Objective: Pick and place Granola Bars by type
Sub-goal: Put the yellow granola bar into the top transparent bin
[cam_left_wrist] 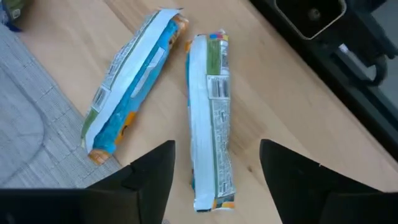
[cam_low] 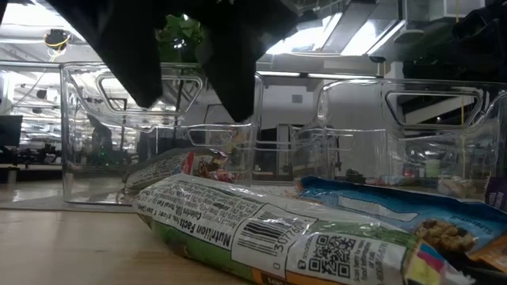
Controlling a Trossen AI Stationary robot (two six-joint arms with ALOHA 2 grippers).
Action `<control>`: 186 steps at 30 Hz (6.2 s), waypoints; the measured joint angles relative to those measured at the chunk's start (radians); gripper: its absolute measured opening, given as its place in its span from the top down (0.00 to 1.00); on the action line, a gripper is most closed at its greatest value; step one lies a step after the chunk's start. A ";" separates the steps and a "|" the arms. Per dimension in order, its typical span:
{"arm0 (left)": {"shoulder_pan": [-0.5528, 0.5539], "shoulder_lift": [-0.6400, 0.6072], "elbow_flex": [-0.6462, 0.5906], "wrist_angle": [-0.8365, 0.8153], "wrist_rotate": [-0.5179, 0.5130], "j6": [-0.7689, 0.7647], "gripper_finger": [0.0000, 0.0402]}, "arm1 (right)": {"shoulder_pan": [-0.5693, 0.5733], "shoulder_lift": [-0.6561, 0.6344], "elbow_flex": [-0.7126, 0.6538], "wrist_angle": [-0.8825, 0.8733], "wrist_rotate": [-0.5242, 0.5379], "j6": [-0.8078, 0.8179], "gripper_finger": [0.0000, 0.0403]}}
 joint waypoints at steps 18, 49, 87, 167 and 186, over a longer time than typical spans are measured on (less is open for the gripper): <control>-0.028 0.023 0.040 -0.079 -0.018 0.012 0.43 | 0.000 0.000 0.000 0.000 0.000 0.001 0.42; -0.068 0.124 0.069 -0.093 -0.250 0.242 0.43 | 0.000 0.000 0.000 0.000 0.000 0.001 0.42; -0.050 0.127 0.290 -0.068 -0.282 0.186 0.93 | 0.000 0.000 0.000 0.000 0.000 0.000 0.42; 0.786 -0.118 0.744 -0.742 -0.538 -0.079 0.94 | 0.000 0.000 0.000 0.000 0.000 0.000 0.42; 0.869 -0.093 0.565 -0.504 -0.374 0.116 0.94 | 0.000 0.000 0.000 0.000 0.000 0.001 0.42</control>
